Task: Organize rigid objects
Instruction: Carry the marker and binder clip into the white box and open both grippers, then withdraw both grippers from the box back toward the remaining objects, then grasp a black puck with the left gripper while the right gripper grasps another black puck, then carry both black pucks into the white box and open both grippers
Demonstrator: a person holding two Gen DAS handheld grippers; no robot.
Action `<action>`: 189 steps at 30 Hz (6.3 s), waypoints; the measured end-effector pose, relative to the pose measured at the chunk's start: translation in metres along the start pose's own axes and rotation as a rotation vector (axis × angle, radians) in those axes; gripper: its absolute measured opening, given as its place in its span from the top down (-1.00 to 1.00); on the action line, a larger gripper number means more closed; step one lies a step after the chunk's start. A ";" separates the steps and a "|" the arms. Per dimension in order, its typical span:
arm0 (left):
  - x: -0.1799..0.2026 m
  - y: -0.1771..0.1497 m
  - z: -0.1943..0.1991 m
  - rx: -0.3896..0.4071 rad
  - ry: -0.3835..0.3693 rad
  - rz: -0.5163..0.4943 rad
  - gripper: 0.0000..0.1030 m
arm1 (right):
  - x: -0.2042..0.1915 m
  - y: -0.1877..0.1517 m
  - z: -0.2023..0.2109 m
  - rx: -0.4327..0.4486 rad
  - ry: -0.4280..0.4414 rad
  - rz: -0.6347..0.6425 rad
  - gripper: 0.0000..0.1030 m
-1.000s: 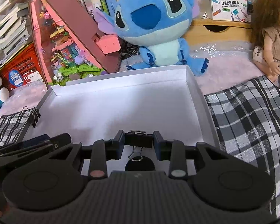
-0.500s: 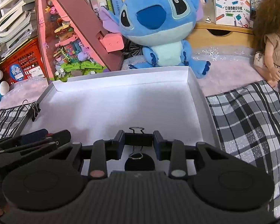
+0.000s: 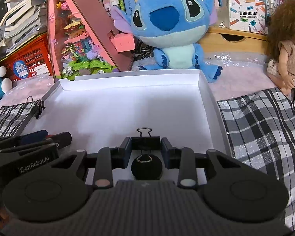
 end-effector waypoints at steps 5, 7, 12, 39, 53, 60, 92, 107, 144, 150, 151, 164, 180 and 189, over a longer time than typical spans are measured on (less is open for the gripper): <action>-0.001 -0.002 0.003 -0.004 -0.020 0.015 -0.02 | -0.002 -0.003 0.003 0.000 -0.005 0.022 -0.03; -0.001 -0.003 0.006 -0.010 -0.025 0.021 -0.13 | -0.001 -0.004 0.005 0.001 -0.003 0.022 -0.07; -0.006 -0.004 0.014 -0.031 -0.055 0.068 -0.17 | 0.002 -0.008 0.013 0.019 0.000 0.003 -0.32; -0.007 -0.079 0.137 0.120 -0.105 -0.049 -0.56 | 0.005 -0.062 0.118 0.248 0.017 0.127 -1.00; -0.029 -0.137 0.169 0.118 -0.119 -0.034 -0.58 | -0.001 -0.110 0.156 0.310 0.066 0.194 -1.00; -0.032 -0.159 0.181 0.134 -0.124 -0.053 -0.59 | 0.000 -0.137 0.160 0.301 0.064 0.216 -1.00; -0.028 -0.202 0.189 0.130 -0.161 -0.079 -0.60 | 0.005 -0.188 0.152 0.226 0.073 0.239 -1.00; -0.030 -0.210 0.192 0.136 -0.167 -0.099 -0.50 | -0.005 -0.197 0.151 0.225 0.067 0.313 -0.96; -0.013 -0.190 0.163 0.119 -0.177 -0.112 0.46 | -0.017 -0.187 0.139 0.187 0.105 0.312 0.28; -0.016 -0.180 0.164 0.117 -0.173 -0.097 0.46 | -0.010 -0.175 0.141 0.194 0.092 0.266 0.28; -0.017 -0.178 0.165 0.120 -0.172 -0.095 0.46 | -0.010 -0.173 0.141 0.196 0.091 0.259 0.28; -0.021 -0.146 0.167 0.135 -0.181 -0.066 0.46 | -0.001 -0.144 0.143 0.208 0.078 0.195 0.28; -0.024 -0.121 0.163 0.129 -0.187 -0.040 0.46 | 0.001 -0.117 0.142 0.211 0.086 0.152 0.28; -0.027 -0.096 0.154 0.108 -0.201 -0.003 0.46 | 0.000 -0.098 0.133 0.190 0.100 0.116 0.28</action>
Point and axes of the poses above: each gripper's, at about its wrist camera, not at the fingertips, and z roughly against the way its jaws point, x to its right, y to its top, the point moved 2 cm from there along -z, roughly the way its jaws point, and after that the axes turned 7 degrees about -x, right-handed, at the moved point
